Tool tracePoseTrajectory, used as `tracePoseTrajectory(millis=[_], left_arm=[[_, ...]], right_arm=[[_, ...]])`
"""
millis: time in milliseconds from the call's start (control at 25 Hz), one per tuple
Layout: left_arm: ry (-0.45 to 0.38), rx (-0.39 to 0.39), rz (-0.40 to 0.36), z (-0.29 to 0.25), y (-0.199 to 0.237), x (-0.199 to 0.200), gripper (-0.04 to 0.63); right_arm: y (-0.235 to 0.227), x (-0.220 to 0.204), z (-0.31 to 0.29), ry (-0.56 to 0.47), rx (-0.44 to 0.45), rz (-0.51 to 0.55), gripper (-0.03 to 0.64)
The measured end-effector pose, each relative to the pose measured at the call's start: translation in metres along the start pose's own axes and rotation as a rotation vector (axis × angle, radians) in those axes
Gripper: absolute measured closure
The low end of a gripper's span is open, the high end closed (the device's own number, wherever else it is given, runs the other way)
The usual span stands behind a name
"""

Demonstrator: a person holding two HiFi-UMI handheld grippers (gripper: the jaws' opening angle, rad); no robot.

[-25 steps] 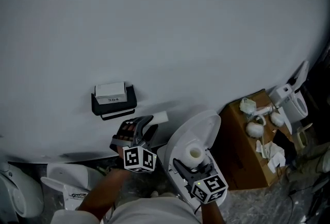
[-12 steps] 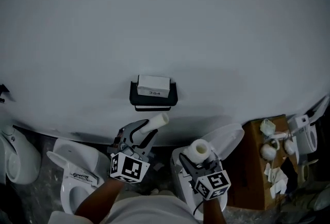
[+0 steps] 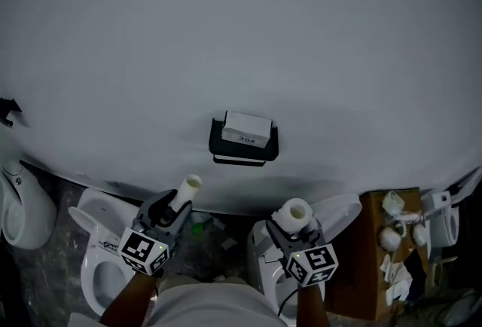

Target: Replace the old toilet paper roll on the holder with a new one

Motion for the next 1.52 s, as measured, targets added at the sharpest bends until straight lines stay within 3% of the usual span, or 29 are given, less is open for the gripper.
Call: tracePoseTrajectory(millis=[200, 400, 640, 800, 920, 1320, 1520], left_arm=[[-0.019, 0.07, 0.064, 0.034, 0.02, -0.009, 0.423], [-0.032, 0.098, 0.064, 0.05, 0.023, -0.005, 0.423], [-0.057, 0.129, 0.058, 0.059, 0.026, 0.007, 0.423], [-0.063, 0.168, 0.052, 0.072, 0.034, 0.009, 0.425], [-0.07, 0.203, 0.058, 0.084, 0.042, 0.01, 0.423], [-0.069, 0.247, 0.067, 0.118, 0.054, 0.008, 0.423], [-0.065, 0.256, 0.082, 0.134, 0.064, 0.006, 0.423]], right_arm=[[-0.013, -0.008, -0.014, 0.055, -0.009, 0.064, 0.291], [-0.023, -0.014, -0.043, 0.159, -0.016, 0.189, 0.291], [-0.05, -0.016, -0.085, 0.281, -0.067, 0.38, 0.291], [-0.073, -0.019, -0.117, 0.412, -0.136, 0.594, 0.291], [-0.08, -0.015, -0.131, 0.461, -0.162, 0.689, 0.291], [-0.07, -0.004, -0.144, 0.472, -0.185, 0.786, 0.291], [-0.072, -0.004, -0.143, 0.497, -0.247, 0.861, 0.291]])
Point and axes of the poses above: the fingertips, and each gripper's own axes: z backward along the fingers, y to its left, x out of its top, the point moved 1 cm from there along z, backward along the fingers, and after that the axes turned 8 degrees about y, right-handed, at the moved point
